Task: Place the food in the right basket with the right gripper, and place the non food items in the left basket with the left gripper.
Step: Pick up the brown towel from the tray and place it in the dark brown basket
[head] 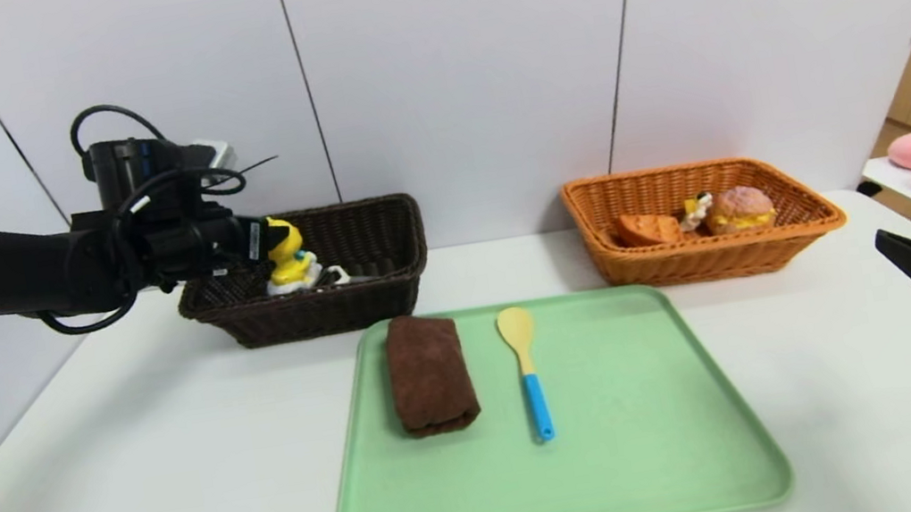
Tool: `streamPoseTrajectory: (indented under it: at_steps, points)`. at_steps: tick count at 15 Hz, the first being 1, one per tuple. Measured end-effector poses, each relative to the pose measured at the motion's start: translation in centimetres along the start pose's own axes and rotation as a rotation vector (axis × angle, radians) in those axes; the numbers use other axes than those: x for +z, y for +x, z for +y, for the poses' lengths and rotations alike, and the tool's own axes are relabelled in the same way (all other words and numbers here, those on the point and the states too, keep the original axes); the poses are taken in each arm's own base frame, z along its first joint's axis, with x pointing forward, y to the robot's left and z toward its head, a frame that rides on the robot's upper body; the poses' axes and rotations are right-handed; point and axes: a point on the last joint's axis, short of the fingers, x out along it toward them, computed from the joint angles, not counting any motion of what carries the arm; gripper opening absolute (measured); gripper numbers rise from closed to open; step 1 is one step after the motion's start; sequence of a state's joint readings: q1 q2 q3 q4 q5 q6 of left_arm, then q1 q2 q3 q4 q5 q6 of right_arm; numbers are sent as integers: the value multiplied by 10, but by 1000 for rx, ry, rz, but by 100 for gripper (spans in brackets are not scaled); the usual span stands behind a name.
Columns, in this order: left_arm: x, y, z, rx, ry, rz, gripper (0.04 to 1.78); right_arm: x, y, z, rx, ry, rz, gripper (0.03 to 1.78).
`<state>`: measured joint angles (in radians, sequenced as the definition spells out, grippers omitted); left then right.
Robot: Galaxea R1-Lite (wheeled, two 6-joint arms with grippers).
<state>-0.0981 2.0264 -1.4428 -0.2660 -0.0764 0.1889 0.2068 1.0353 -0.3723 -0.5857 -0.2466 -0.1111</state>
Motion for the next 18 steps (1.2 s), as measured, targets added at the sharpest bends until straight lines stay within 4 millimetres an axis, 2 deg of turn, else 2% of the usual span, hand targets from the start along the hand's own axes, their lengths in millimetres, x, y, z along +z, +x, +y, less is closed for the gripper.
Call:
streamPoseTrajectory:
  at_steps: [2, 5, 7, 10, 13, 15, 18]
  points:
    - [14, -11, -7, -17, -48, -38, 139, 0, 0, 0, 0, 0, 2, 170]
    - [38, -43, -16, -48, -77, -110, 149, -1, 0, 0, 0, 0, 5, 170]
    - [43, -70, -38, -117, -92, -126, 154, -4, -1, 0, 0, 0, 12, 170]
    - [26, -115, -92, -286, -118, -73, 159, -5, -1, 0, 1, -3, 17, 170]
    - [4, -154, -127, -414, -166, -9, 163, -6, -1, 0, 1, -4, 19, 170]
    - [-5, -164, -136, -406, -171, 16, 164, -6, -1, 0, 0, -5, 20, 170]
    - [-7, -167, -150, -359, -150, 27, 166, -7, -3, 0, -1, -5, 20, 170]
